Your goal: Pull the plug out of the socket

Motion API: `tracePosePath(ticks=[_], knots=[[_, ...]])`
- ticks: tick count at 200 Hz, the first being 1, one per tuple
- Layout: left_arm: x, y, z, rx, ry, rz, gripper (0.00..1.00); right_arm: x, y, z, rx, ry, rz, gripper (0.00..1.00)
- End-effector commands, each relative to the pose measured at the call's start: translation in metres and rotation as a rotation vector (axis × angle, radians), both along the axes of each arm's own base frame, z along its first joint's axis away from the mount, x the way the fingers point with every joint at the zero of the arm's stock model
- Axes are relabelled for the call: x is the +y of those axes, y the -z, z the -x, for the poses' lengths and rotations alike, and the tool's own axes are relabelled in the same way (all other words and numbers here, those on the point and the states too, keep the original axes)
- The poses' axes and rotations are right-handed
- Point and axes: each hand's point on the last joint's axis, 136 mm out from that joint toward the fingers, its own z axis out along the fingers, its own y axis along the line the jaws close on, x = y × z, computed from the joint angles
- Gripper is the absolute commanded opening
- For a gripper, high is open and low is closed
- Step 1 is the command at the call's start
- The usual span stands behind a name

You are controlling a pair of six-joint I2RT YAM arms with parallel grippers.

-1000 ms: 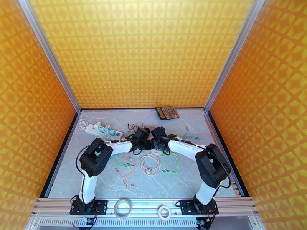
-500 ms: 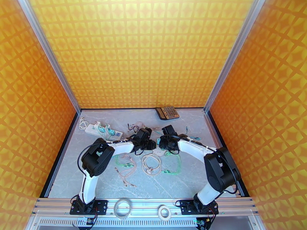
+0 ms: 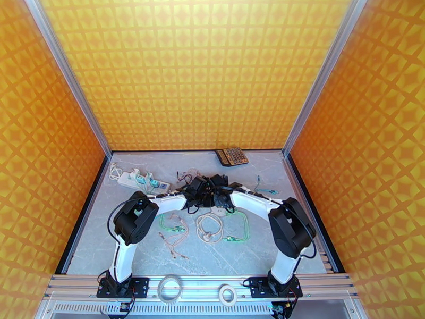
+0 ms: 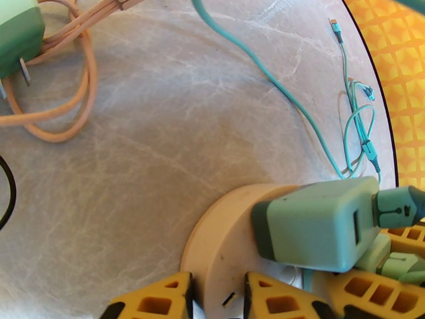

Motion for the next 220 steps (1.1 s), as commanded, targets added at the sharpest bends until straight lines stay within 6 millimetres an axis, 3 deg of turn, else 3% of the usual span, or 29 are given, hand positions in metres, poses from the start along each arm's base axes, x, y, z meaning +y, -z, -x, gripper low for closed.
tracePosePath(ticks=[1,31,89,111,137,164,199,220], knots=[[0.014,0.082,0.060,0.190,0.076,-0.192,0.26,0.087,-0.006,0.011,0.013,-0.198,-0.232,0.29],[0.016,0.085,0.061,0.208,0.063,-0.198,0.26,0.080,-0.019,0.008,-0.021,-0.193,-0.251,0.29],[0.019,0.087,0.062,0.214,0.058,-0.201,0.26,0.044,-0.053,-0.008,-0.084,-0.067,-0.568,0.28],[0.018,0.085,0.062,0.210,0.058,-0.196,0.26,0.036,-0.058,-0.010,-0.089,-0.033,-0.637,0.28],[0.018,0.084,0.062,0.206,0.060,-0.195,0.26,0.033,-0.057,-0.010,-0.085,-0.032,-0.605,0.27],[0.016,0.085,0.061,0.204,0.063,-0.194,0.26,0.040,-0.053,-0.005,-0.082,-0.070,-0.474,0.27],[0.015,0.084,0.061,0.205,0.066,-0.195,0.26,0.067,-0.037,0.003,-0.033,-0.141,-0.352,0.28],[0.016,0.084,0.062,0.208,0.066,-0.199,0.26,0.069,-0.029,0.005,-0.020,-0.142,-0.319,0.28]])
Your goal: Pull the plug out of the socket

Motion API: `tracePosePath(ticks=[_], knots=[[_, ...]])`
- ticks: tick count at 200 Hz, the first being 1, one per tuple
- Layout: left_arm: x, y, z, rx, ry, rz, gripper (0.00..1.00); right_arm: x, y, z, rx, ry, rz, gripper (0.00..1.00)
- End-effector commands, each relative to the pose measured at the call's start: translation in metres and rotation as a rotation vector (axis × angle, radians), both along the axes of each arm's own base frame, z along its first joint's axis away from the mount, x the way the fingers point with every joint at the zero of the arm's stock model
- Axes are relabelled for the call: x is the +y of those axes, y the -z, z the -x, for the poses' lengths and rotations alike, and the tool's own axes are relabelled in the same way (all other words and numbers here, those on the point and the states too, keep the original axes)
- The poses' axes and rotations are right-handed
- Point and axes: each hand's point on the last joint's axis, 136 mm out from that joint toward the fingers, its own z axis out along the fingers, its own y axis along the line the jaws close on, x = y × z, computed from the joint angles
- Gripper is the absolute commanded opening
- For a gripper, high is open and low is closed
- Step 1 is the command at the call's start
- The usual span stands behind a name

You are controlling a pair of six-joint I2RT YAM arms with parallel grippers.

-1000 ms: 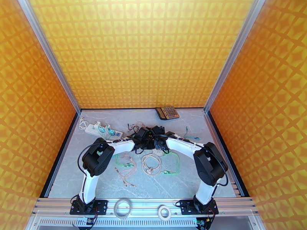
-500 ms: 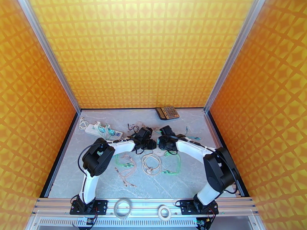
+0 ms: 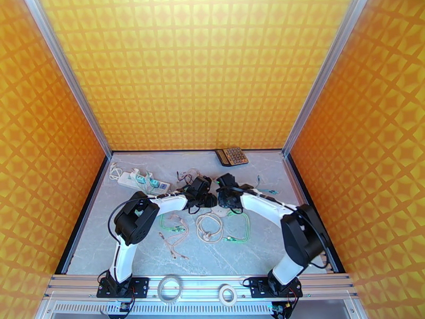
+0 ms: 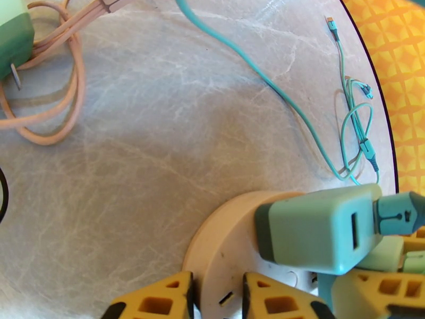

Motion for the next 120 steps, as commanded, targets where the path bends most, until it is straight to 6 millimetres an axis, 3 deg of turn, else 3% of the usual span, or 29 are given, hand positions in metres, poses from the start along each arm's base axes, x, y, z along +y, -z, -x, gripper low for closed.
tracePosePath(ticks=[1,28,68,120], knots=[[0.021,0.085,0.061,0.217,0.061,-0.200,0.26,0.076,-0.019,0.000,-0.035,-0.170,-0.180,0.28],[0.022,0.086,0.062,0.220,0.061,-0.202,0.26,0.064,-0.023,0.000,-0.058,-0.159,-0.128,0.29],[0.022,0.088,0.062,0.223,0.058,-0.203,0.25,0.039,-0.052,-0.001,-0.126,-0.138,-0.081,0.29],[0.026,0.089,0.061,0.222,0.048,-0.214,0.26,-0.008,-0.077,-0.002,-0.184,-0.060,-0.097,0.31]])
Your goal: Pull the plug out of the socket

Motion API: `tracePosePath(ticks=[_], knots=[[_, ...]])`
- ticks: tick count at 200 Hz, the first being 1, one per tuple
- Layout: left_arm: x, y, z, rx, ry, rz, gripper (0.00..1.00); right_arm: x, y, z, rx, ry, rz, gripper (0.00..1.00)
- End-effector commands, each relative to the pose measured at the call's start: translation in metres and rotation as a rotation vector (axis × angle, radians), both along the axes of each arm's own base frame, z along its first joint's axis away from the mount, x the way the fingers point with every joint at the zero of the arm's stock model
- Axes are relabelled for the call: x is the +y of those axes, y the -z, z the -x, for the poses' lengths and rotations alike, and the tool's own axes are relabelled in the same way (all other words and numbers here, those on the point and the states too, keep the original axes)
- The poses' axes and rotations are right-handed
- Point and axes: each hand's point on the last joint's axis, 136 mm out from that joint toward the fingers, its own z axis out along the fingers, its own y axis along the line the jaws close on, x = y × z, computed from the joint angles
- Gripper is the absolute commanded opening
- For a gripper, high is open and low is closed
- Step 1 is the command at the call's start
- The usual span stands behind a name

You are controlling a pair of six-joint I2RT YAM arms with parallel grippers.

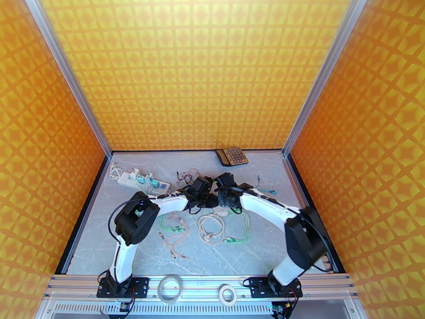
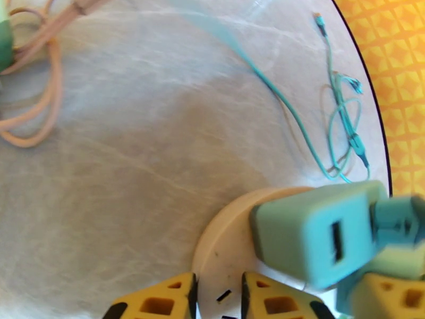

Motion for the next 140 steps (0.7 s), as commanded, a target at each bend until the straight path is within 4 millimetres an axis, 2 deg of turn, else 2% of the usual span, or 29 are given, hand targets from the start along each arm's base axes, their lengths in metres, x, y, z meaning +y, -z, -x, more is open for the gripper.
tracePosePath(ticks=[1,71,118,140], knots=[[0.040,0.093,0.052,0.218,0.014,-0.249,0.26,0.006,-0.045,-0.007,-0.119,-0.042,-0.121,0.31],[0.037,0.086,0.049,0.208,0.018,-0.243,0.26,-0.021,-0.029,-0.001,-0.100,0.025,-0.118,0.31],[0.032,0.063,0.040,0.169,0.021,-0.214,0.27,-0.066,-0.002,0.011,-0.066,0.159,-0.122,0.32],[0.027,0.046,0.034,0.142,0.028,-0.195,0.31,-0.080,0.013,0.019,-0.056,0.203,-0.188,0.32]])
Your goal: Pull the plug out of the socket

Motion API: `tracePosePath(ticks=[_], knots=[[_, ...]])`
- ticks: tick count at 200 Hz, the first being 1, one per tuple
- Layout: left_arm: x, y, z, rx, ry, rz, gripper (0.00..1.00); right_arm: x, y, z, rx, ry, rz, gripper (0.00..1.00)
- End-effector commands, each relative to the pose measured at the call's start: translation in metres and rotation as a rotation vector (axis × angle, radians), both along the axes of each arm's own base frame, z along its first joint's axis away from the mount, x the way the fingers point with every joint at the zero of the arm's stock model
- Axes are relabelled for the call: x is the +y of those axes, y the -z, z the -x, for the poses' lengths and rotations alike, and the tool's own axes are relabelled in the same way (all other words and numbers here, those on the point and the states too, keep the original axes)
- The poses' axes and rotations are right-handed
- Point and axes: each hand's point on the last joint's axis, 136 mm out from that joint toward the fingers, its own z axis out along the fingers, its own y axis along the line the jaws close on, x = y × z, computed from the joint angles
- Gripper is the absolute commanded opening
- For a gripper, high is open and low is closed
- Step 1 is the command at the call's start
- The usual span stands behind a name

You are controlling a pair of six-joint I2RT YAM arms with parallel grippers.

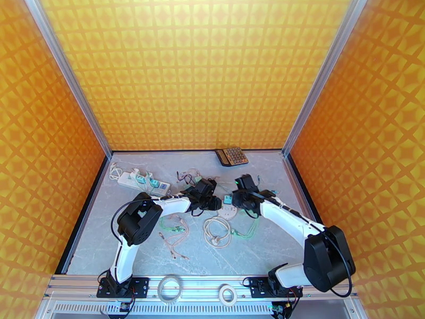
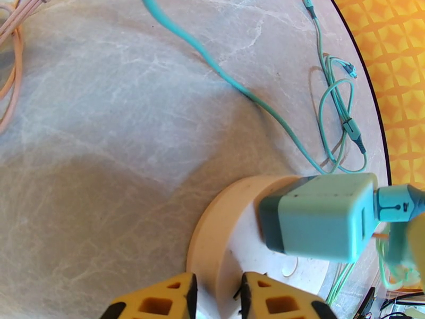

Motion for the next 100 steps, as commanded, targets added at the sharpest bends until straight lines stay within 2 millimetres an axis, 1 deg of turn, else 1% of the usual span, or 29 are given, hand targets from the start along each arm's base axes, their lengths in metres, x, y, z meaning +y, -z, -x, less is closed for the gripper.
tracePosePath(ticks=[1,8,23,34,42,55,61,78,100], knots=[[0.033,0.042,0.029,0.129,0.009,-0.186,0.31,-0.008,0.002,0.004,-0.038,0.048,-0.091,0.32],[0.031,0.035,0.026,0.117,0.013,-0.179,0.33,-0.014,0.006,0.005,-0.044,0.070,-0.114,0.33],[0.028,0.020,0.023,0.092,0.022,-0.164,0.40,-0.026,0.016,0.012,-0.039,0.118,-0.159,0.33],[0.025,0.005,0.020,0.068,0.026,-0.146,0.46,-0.034,0.022,0.015,-0.041,0.151,-0.190,0.33],[0.023,-0.003,0.019,0.053,0.029,-0.135,0.51,-0.040,0.025,0.018,-0.046,0.174,-0.207,0.33],[0.020,-0.019,0.016,0.020,0.039,-0.114,0.65,-0.047,0.029,0.021,-0.053,0.196,-0.232,0.34],[0.019,-0.024,0.015,0.008,0.044,-0.109,0.69,-0.051,0.030,0.022,-0.055,0.211,-0.239,0.34],[0.017,-0.040,0.013,-0.026,0.051,-0.087,0.75,-0.061,0.032,0.025,-0.060,0.239,-0.258,0.35],[0.017,-0.058,0.013,-0.061,0.055,-0.061,0.79,-0.069,0.033,0.027,-0.077,0.255,-0.294,0.36]])
